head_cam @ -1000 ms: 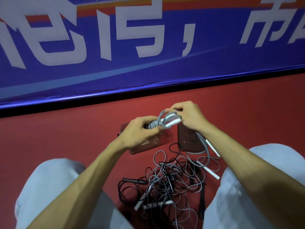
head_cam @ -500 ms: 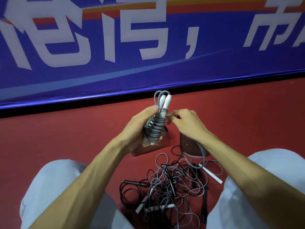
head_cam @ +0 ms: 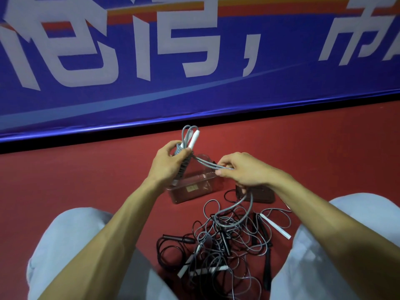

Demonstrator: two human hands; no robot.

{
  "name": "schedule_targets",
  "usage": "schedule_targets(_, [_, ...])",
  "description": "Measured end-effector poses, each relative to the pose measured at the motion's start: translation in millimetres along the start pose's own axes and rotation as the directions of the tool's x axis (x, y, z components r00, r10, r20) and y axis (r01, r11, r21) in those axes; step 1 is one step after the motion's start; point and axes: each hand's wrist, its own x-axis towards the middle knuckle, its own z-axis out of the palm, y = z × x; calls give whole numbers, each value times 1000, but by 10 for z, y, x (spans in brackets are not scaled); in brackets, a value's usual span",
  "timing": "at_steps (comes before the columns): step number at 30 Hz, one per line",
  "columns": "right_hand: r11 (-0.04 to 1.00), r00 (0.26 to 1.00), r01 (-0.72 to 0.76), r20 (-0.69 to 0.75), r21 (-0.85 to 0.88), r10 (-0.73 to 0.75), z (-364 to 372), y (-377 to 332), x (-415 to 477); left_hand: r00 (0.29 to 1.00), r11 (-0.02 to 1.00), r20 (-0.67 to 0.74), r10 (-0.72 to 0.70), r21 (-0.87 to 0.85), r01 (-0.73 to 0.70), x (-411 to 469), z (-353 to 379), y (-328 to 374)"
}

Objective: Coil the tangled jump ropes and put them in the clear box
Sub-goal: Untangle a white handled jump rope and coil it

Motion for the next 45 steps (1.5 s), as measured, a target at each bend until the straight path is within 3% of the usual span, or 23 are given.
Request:
schedule_targets(3, [989, 994, 103, -33, -109, -107, -63, -46, -55, 997, 946, 39, 71, 315, -80, 78, -64, -110])
schedule_targets(6, [953, 967, 248, -13, -175, -254, -67, -104, -96, 980, 803, 178, 88, 570, -176, 29, -13, -99])
schedule_targets(9, [912, 935, 321, -67, -257, -348, -39, -80, -102, 924, 749, 379, 49, 598, -285, -6, 22, -84])
schedule_targets(12, [877, 892, 305, -212, -372, -400, -13, -58, -84, 813, 654, 582, 35, 602, -459, -39, 64, -89])
schedule_targets(16, [934, 842, 212, -432, -287, -323, -2, -27, -32, 747, 663, 654, 122, 506, -552, -118, 92, -52])
schedule_targets(23, [998, 886, 66, -462, 22, -48, 62, -24, 64, 809, 805, 585, 54, 454, -382, -273, 153, 60])
schedule_targets(27, [984, 858, 23, -509, 178, 72, 5, 52, 97, 867, 854, 492, 84, 413, -317, -258, 190, 67])
schedule_targets(30, [958, 859, 9, -493, 287, 140, -24, 133, 105, 873, 939, 483, 76, 259, -226, -240, 160, 91])
schedule_targets(33, [983, 897, -42, -426, 180, 116, 9, 129, 95, 908, 991, 406, 104, 35, -130, -241, 137, 182])
schedule_targets(37, [999, 934, -2, -357, 53, 21, 62, 31, 98, 964, 989, 256, 74, -142, -38, -234, 90, 243])
schedule_targets(42, [991, 958, 110, -273, 79, -85, 105, -60, 67, 973, 965, 231, 18, -260, 44, -219, 62, 263])
schedule_targets(45, [982, 965, 139, -240, 128, -105, 79, -78, 55, 981, 979, 190, 35, -205, 4, -202, 44, 249])
